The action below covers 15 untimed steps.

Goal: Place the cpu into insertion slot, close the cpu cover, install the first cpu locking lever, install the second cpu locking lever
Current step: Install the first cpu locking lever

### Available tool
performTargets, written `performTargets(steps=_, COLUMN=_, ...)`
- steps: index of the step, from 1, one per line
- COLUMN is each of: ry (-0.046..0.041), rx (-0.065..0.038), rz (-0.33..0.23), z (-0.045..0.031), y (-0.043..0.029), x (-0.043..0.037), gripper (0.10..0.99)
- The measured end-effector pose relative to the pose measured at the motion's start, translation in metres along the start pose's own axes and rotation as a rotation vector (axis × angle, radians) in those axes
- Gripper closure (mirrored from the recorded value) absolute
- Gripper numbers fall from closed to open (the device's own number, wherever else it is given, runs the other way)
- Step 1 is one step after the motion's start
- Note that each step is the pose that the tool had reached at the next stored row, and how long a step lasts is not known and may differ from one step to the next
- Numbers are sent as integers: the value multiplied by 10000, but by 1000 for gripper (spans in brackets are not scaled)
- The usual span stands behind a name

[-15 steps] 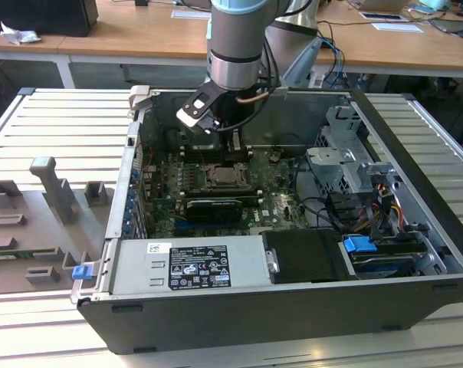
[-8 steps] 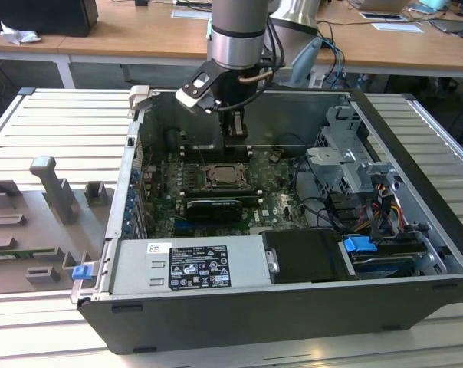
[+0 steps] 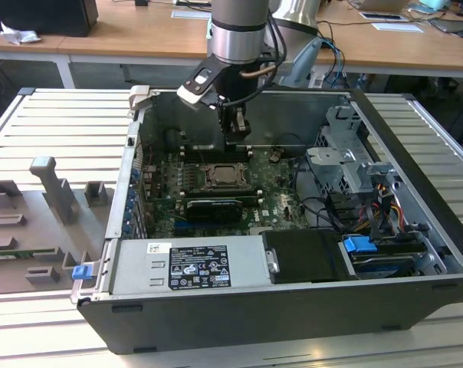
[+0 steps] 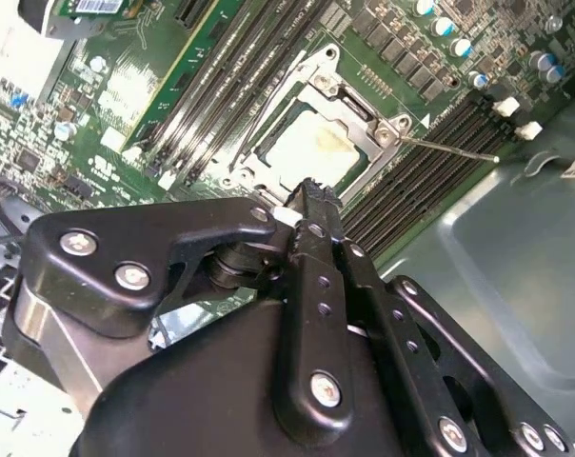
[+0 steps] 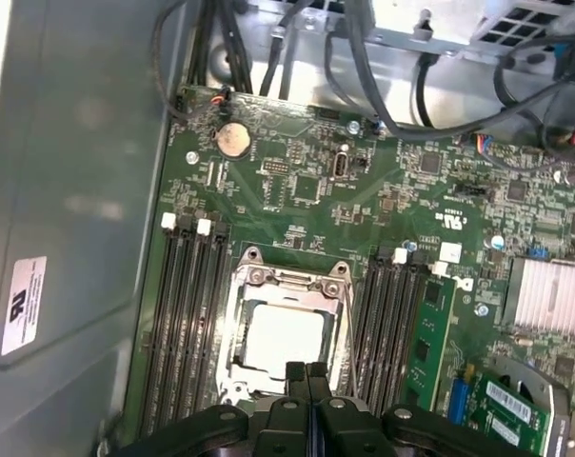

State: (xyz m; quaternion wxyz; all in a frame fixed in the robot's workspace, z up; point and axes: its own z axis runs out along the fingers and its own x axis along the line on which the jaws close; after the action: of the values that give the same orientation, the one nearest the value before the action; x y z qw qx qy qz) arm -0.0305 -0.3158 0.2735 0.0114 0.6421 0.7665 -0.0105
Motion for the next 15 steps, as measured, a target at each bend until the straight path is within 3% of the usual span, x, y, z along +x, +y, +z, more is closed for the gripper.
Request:
performTargets(steps=7, ry=-22, rx=-22, rz=-841, z=0, y=0, x=0, gripper=980)
performTargets(steps=15, ry=-36, rx=-77, rz=-2613, z=1, y=0, x=0, gripper=980)
